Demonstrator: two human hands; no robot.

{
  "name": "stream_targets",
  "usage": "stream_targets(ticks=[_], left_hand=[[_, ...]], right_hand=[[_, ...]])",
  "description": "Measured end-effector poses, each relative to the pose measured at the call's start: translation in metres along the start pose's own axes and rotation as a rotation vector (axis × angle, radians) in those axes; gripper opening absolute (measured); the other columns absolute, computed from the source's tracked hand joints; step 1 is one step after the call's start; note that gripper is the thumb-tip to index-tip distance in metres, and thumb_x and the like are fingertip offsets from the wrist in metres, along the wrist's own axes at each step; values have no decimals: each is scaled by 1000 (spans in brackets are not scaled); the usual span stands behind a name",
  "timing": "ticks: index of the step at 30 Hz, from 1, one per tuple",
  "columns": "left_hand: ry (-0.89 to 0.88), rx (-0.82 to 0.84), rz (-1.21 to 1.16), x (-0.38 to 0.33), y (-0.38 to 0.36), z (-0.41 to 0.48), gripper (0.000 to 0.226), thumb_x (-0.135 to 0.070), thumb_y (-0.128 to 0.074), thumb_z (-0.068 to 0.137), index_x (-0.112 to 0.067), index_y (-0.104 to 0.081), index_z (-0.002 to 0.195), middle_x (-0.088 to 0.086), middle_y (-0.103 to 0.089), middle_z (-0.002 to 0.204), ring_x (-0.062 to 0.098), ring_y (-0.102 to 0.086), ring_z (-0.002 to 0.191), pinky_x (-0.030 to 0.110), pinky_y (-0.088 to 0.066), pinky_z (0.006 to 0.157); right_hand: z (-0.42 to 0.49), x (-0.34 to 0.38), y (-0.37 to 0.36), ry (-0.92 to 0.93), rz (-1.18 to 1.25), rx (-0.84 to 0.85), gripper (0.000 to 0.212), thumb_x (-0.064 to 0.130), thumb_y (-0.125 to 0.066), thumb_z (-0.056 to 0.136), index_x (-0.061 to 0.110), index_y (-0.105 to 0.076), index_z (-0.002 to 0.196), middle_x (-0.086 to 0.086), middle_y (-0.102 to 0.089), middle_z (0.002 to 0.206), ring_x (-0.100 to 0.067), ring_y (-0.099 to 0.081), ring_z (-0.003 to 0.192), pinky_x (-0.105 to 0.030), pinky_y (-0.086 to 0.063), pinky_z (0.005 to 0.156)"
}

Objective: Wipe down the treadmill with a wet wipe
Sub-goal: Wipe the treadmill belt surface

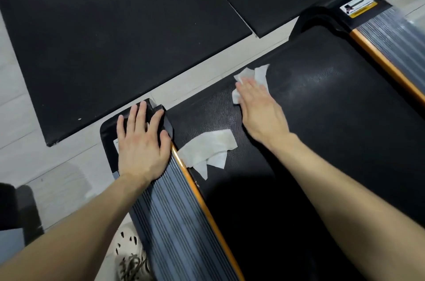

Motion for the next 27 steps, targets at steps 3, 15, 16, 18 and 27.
stream_targets(ticks=[3, 15, 16, 18, 27], left_hand=[[1, -4, 2, 0, 1, 0, 57, -42, -30, 107, -26, -42, 160, 12, -24, 175, 27, -11, 165, 58, -11, 131], [-5, 1, 20, -2, 1, 2, 59, -43, -28, 107, -24, -43, 161, 14, -24, 175, 29, -11, 165, 59, -11, 131], [-6, 7, 19, -2, 0, 2, 59, -43, -27, 107, -25, -42, 161, 14, -23, 175, 29, -10, 165, 59, -10, 131], [-6, 12, 16, -2, -1, 2, 59, -43, -26, 107, -25, -42, 161, 14, -22, 175, 29, -8, 165, 59, -10, 131], [0, 11, 14, -1, -1, 3, 61, -46, -25, 107, -25, -43, 161, 14, -22, 175, 30, -8, 165, 59, -9, 131]], right_hand=[[-27, 39, 29, 260, 97, -21, 45, 28, -41, 114, 17, -51, 157, -3, -38, 170, -20, -27, 161, -46, -25, 131], [-113, 101, -62, 586, -63, 269, 57, 37, -34, 114, 31, -23, 170, -6, -8, 179, -23, 1, 166, -54, -9, 132], [-112, 100, -62, 613, -67, 269, 56, 33, -35, 114, 27, -26, 169, -4, -13, 178, -21, -4, 166, -52, -12, 132], [-101, 87, -55, 635, -59, 235, 55, 21, -44, 111, 18, -36, 165, -1, -23, 176, -20, -15, 164, -47, -16, 133], [-35, 11, -8, 197, 101, 135, 51, -8, -48, 95, 16, -58, 140, 6, -30, 174, -19, -22, 162, -45, -44, 120]])
Point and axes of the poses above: each hand's wrist, its own z-axis towards the middle knuckle, its own y-axis out of the back of the hand, x = y × z, the point moved 8 cm from there along z, towards the middle knuckle
